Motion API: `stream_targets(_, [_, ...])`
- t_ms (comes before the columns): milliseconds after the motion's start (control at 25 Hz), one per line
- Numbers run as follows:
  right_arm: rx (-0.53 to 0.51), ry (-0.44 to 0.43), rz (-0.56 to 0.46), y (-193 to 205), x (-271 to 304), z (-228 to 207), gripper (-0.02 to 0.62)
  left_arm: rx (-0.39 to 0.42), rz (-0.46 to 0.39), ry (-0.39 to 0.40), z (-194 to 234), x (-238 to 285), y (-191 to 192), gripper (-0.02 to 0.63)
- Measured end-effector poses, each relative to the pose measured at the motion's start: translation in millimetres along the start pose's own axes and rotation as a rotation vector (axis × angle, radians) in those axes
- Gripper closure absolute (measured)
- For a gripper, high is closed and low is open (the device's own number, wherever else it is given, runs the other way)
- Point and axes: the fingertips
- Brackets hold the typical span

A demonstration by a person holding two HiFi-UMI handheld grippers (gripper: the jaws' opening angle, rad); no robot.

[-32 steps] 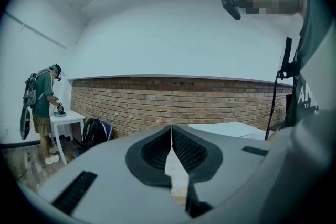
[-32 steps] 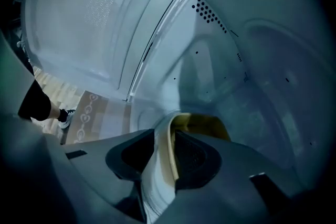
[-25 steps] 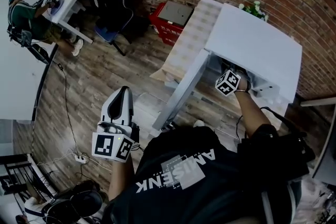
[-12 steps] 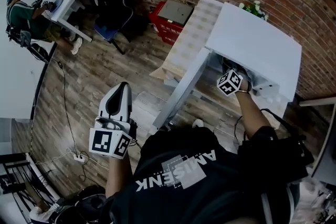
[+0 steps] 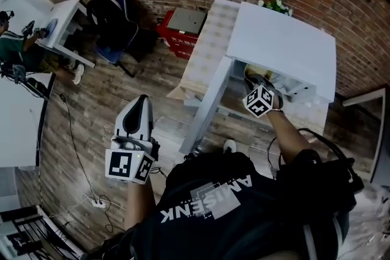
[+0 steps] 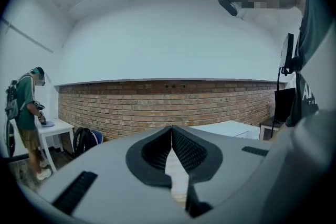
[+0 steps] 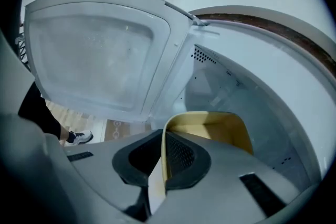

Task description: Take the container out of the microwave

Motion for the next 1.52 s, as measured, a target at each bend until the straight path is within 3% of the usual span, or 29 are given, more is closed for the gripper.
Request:
stream_targets(480, [0.053,-0.032,-0.014,-31.9,-41.4,44.6,0.548,-0.053,-0.012,0.155,13.1,16.3,7.0,0.592])
stream_targets(920, [0.099,-0.034,0.033,-36.1,-82.0,86.3,0.548,-0.115,-0.033,0.296,17.2,30.5,12.2,0.592])
stream_targets(1520, [0.149,0.037,0.010,-87.4,-164.0,79.1,0.548,-0.157,-0.045,0.485,-1.0,83.8,16.3,0.592])
Point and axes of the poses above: the fingertips, and each gripper's own axes: x forward along the fingers, z to its left, y out of its underside, and after that the axes turned 8 degrees about y, right-handed
